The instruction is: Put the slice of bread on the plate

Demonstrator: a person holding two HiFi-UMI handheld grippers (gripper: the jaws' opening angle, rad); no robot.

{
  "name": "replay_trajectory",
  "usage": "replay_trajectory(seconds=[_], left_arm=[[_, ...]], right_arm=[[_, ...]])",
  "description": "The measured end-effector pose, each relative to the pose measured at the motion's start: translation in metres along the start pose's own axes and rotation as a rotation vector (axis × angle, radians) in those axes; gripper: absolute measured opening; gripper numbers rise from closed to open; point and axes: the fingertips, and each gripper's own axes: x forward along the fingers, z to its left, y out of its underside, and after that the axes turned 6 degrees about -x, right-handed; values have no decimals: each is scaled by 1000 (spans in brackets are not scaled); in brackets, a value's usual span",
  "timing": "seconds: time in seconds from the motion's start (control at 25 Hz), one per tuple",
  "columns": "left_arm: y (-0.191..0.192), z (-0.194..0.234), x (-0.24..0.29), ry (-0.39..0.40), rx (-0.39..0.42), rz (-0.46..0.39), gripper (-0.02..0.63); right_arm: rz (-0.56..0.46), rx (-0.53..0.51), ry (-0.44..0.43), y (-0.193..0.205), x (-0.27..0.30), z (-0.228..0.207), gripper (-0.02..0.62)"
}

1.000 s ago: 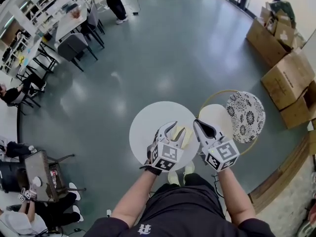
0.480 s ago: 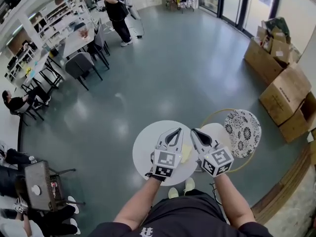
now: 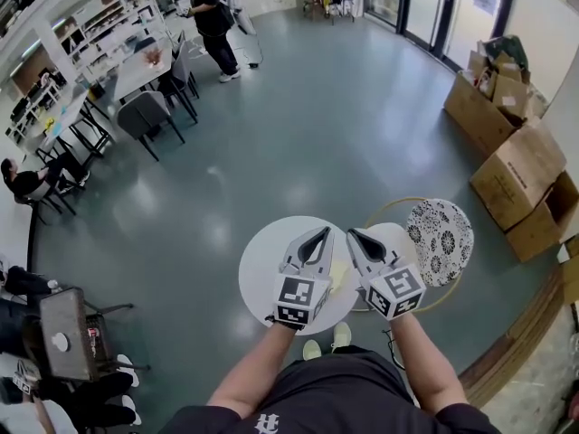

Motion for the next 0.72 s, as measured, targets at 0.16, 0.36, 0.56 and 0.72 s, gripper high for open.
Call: replay_trajectory(seconds=[0.16,0.36,0.56,0.72], left_arm=[[1,4,0,-1,-22,13,6],[3,7,-3,-5,-32,11,6],[2,9,-4,-4,-31,4,6],[0,11,-6,-3,-30,-1,6]], right_arm=[[3,6,1,-4,4,0,6],[3,12,2,-2,8,0,6],[0,5,3,-2,10,2,6],[-2,0,3,-4,13,5,6]])
